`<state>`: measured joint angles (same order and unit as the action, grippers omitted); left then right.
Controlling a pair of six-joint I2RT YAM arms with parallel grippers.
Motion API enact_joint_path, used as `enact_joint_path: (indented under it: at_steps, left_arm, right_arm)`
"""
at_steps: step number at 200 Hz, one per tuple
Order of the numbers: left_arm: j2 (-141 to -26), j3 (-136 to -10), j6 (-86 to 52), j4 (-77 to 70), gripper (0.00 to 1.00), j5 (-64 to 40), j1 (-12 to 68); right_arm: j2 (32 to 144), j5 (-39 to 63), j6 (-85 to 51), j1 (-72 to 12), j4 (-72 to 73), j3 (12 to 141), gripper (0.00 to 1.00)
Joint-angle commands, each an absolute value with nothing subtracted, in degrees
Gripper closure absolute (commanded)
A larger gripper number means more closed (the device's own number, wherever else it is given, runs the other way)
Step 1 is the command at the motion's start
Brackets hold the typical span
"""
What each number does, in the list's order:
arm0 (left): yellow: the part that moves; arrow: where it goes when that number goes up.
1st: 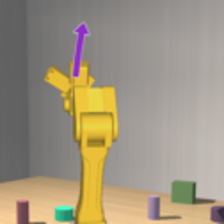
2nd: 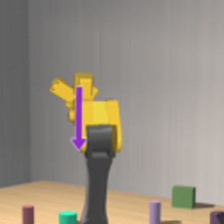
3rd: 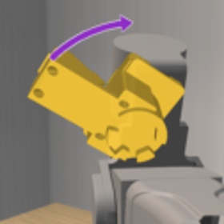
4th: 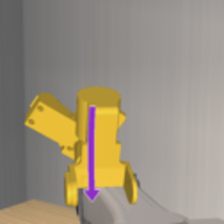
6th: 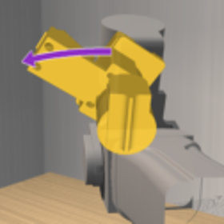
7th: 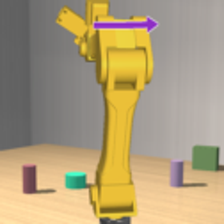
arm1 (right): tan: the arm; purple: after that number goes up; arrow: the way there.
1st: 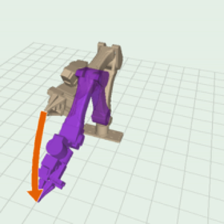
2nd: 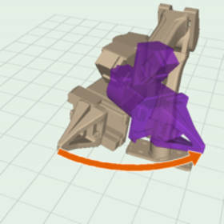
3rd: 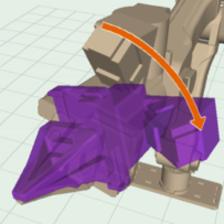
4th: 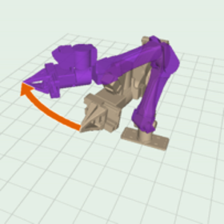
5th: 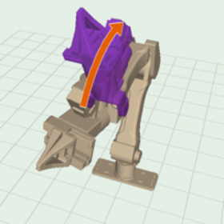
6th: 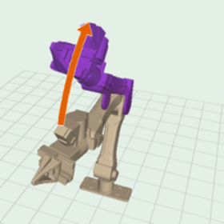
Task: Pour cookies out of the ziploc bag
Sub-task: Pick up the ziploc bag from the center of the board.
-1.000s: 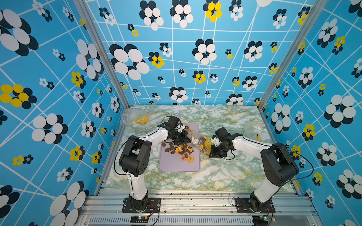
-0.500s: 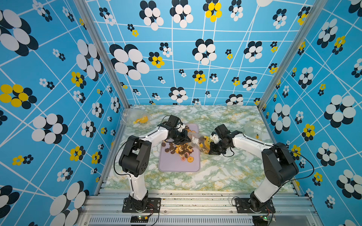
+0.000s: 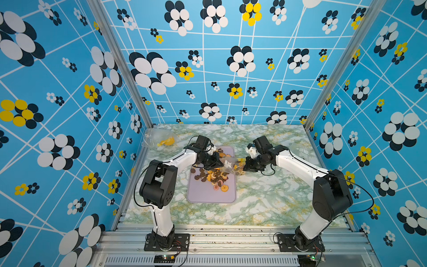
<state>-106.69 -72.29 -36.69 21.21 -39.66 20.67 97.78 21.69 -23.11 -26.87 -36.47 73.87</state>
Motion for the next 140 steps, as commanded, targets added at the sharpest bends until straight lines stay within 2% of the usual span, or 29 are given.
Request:
enact_joint_path:
  at_steps: [1, 140]
  left_arm:
    - [-104.67, -73.04, -35.61, 22.38, 1.00, -40.43, 19.52]
    - [-103.21, -72.05, -35.36, 22.47, 1.00, -40.79, 17.41]
  right_arm:
    - [95.87, 22.47, -22.33, -27.16, -38.63, 76.50, 1.00]
    - [96.22, 22.82, -22.51, -27.20, -41.09, 85.63, 1.00]
